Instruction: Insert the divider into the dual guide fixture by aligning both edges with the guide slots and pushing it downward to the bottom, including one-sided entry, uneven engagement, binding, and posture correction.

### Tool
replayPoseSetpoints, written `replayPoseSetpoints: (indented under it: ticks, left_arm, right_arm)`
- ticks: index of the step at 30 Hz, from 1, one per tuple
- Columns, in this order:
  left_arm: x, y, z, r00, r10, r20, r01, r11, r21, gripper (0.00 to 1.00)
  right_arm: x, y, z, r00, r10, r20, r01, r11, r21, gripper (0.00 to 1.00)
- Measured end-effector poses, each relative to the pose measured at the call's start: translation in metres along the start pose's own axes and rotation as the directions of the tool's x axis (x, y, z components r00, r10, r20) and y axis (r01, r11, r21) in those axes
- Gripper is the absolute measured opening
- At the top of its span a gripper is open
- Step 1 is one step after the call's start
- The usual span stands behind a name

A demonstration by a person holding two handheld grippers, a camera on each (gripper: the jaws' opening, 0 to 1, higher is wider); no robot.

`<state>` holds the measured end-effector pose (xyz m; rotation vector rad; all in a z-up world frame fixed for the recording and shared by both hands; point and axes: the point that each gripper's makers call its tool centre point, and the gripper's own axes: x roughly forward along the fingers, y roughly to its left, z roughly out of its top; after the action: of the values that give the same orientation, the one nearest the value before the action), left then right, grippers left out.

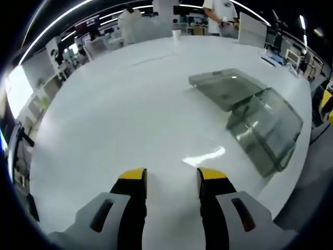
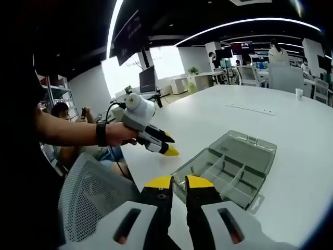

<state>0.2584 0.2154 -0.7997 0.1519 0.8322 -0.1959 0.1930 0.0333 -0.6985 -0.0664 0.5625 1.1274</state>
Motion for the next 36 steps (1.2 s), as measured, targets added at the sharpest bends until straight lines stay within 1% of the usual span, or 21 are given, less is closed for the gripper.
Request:
replayPoseSetpoints:
  ticks: [6, 7, 8, 12, 15, 17, 20, 21, 25, 27, 33, 35, 36]
  left_arm:
    - [0.007, -0.010, -0.003, 1.000, -0.018, -0.008, 0.018, 1.000, 0.001, 0.37]
    - [0.008, -0.010, -0.005, 1.000, -0.017, -0.017, 0.017, 1.000, 0.012, 0.37]
    - [0.007, -0.010, -0.004, 1.000, -0.017, -0.010, 0.017, 1.000, 0.004, 0.36]
    - [0.005, -0.008, -0.008, 1.000, -0.018, -0.022, 0.018, 1.000, 0.012, 0.33]
    - [0.002, -0.006, -0.011, 1.000, -0.021, -0.018, 0.021, 1.000, 0.018, 0.31]
    - [0.000, -0.005, -0.014, 0.999, -0.030, -0.020, 0.030, 1.000, 0.006, 0.27]
    - [-0.002, -0.008, -0.018, 0.998, -0.061, -0.011, 0.061, 0.998, 0.011, 0.12]
    - [-0.003, -0.007, -0.019, 0.998, -0.068, -0.006, 0.068, 0.998, -0.003, 0.08]
    - [-0.004, -0.002, -0.021, 0.997, -0.073, 0.001, 0.073, 0.997, -0.020, 0.07]
    - [-0.004, -0.002, -0.022, 0.997, -0.080, -0.002, 0.080, 0.997, -0.017, 0.02]
    - [-0.004, 0.002, -0.022, 0.997, -0.076, -0.001, 0.076, 0.997, -0.029, 0.02]
    - [-0.005, -0.002, -0.021, 0.996, -0.084, 0.003, 0.084, 0.995, -0.046, 0.07]
    - [-0.005, -0.004, -0.020, 0.996, -0.088, 0.005, 0.088, 0.995, -0.051, 0.12]
  right_arm:
    - [-0.003, -0.002, 0.001, 1.000, -0.009, -0.002, 0.009, 1.000, -0.002, 0.04]
    - [-0.003, -0.003, 0.001, 1.000, -0.010, -0.003, 0.010, 1.000, -0.002, 0.04]
    - [-0.003, -0.003, 0.000, 1.000, -0.011, -0.005, 0.011, 1.000, -0.002, 0.04]
    - [-0.002, -0.001, -0.002, 1.000, -0.009, -0.013, 0.009, 1.000, -0.004, 0.04]
    - [0.000, 0.001, -0.002, 1.000, -0.004, -0.018, 0.004, 1.000, -0.004, 0.04]
    - [0.002, 0.003, -0.003, 1.000, 0.001, -0.024, -0.002, 1.000, -0.008, 0.04]
    - [0.004, 0.006, -0.004, 0.999, 0.009, -0.032, -0.009, 1.000, -0.009, 0.04]
    - [0.005, 0.006, -0.005, 0.999, 0.012, -0.037, -0.013, 1.000, -0.010, 0.04]
    - [0.008, 0.008, -0.006, 0.999, 0.021, -0.048, -0.022, 1.000, -0.014, 0.04]
    - [0.010, 0.010, -0.006, 0.998, 0.027, -0.054, -0.028, 0.999, -0.018, 0.04]
    - [0.012, 0.011, -0.006, 0.997, 0.036, -0.063, -0.038, 0.999, -0.024, 0.04]
    - [0.013, 0.011, -0.006, 0.997, 0.037, -0.066, -0.039, 0.999, -0.026, 0.04]
    - [0.013, 0.011, -0.006, 0.997, 0.038, -0.066, -0.039, 0.999, -0.025, 0.04]
